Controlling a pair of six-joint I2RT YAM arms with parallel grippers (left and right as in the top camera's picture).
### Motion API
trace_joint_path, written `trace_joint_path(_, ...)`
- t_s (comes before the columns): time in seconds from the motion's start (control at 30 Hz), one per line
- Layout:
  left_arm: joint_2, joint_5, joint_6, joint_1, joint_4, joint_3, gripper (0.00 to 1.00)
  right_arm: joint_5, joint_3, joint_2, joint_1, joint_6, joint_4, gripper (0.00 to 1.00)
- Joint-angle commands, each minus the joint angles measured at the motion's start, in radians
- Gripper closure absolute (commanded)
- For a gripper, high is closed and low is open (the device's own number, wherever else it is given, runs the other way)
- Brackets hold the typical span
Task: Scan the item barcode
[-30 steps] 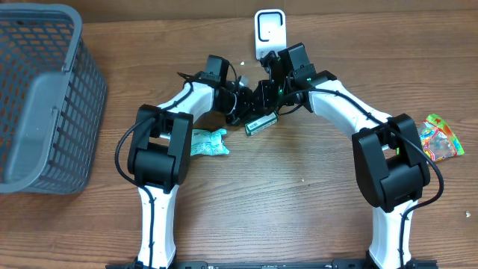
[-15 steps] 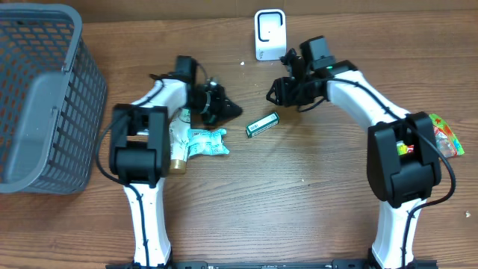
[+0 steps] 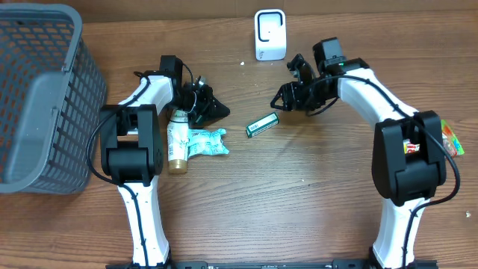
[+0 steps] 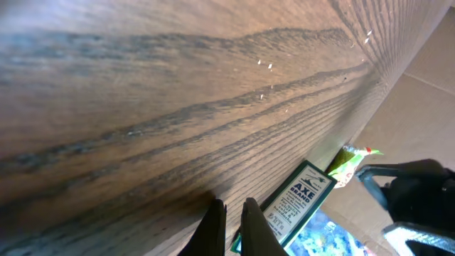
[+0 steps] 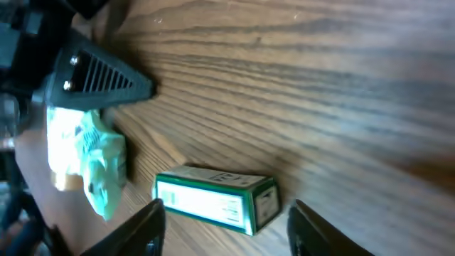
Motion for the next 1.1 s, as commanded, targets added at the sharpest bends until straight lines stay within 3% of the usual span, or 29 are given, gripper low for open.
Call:
trace_joint_path(0.0, 0.050, -0.116, 0.034, -0.013, 0.002, -0.002, 0.96, 0.115, 0.019, 0.014, 0.024, 0.274, -0.011, 0.39)
trace_joint_path(0.13, 0.050, -0.116, 0.034, -0.019, 0.001, -0.002, 0.96, 0.217, 0.000, 0.014, 0.051, 0.454, -0.015, 0.32)
trace_joint_path(0.43, 0.050, -0.117, 0.034, -0.021, 0.002, -0.002, 0.95, 0.253, -0.014, 0.015, 0.092, 0.391, 0.016, 0.24)
trace_joint_path(0.6, 0.050, -0.116, 0.034, -0.021, 0.002, -0.002, 0.94, 0.284, -0.014, 0.015, 0.112, 0.461, -0.040, 0.24)
trace_joint_path(0.8, 0.050, -0.116, 0.034, -0.021, 0.002, -0.002, 0.95, 0.399, -0.014, 0.015, 0.139, 0.601, -0.022, 0.31)
trace_joint_path(1.0, 0.050, -0.116, 0.034, -0.021, 0.002, -0.002, 0.95, 0.464, -0.014, 0.015, 0.172, 0.671, 0.018, 0.49)
trace_joint_path(1.07, 0.050, -0.116, 0.034, -0.021, 0.004, -0.002, 0.95, 0.471, -0.014, 0.015, 0.181, 0.680, 0.022, 0.50)
